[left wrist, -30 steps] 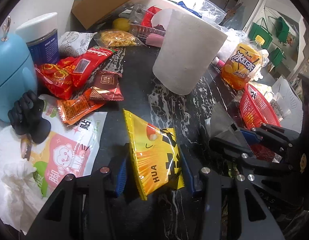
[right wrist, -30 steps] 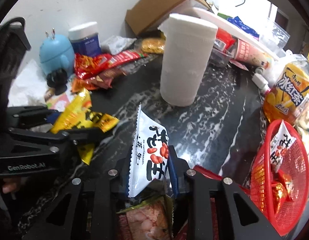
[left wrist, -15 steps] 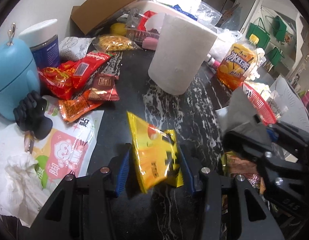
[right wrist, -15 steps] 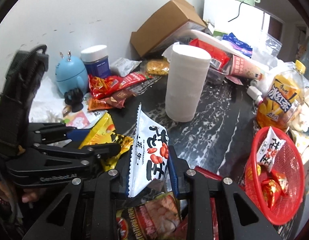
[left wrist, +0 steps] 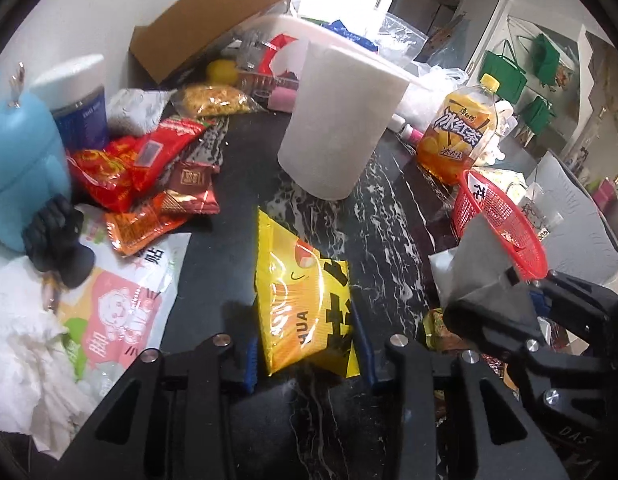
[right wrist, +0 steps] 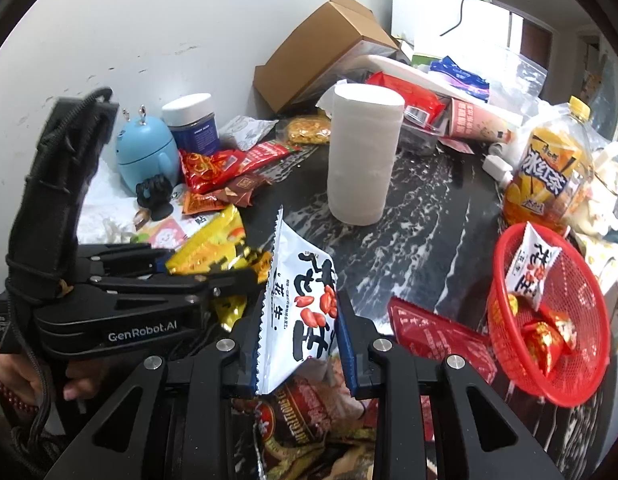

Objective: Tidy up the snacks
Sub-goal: 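Lift both held snacks and carry them toward the red basket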

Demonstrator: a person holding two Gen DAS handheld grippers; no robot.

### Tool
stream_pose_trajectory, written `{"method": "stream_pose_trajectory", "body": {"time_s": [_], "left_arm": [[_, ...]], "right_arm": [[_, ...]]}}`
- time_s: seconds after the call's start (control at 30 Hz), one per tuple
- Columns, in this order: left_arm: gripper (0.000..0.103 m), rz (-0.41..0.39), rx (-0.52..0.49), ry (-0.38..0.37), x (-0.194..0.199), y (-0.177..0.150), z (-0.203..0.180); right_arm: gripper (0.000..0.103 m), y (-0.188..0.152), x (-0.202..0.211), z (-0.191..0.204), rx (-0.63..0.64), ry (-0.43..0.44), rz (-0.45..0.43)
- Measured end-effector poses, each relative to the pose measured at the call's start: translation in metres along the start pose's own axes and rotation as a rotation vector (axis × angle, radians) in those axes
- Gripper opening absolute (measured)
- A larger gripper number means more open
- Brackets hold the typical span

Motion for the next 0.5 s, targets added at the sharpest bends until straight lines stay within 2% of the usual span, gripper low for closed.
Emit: {"method": "stream_pose_trajectory", "body": {"time_s": [0.1, 0.5], "left_arm": [[0.036, -0.005, -0.001, -0.01, 0.01, -0.001, -0.004], [0.036, -0.074, -0.053, 0.035, 0.061, -0.007, -0.024]], "right_arm": [[0.029, -0.002, 0.005, -0.001, -0.006, -0.002, -0.009], [0.029, -0.014, 0.037, 0.008, -0.045, 0.036, -0.059]]}}
Point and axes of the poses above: each gripper's, at about its wrist camera, not at the fingertips, and x roughly against the way its jaws point, z to its left, y to its top, the point moved 9 cm from there along -x, roughly the way its jaws point, and after that the axes turned 6 degrees about -x, right-handed, at the moved point
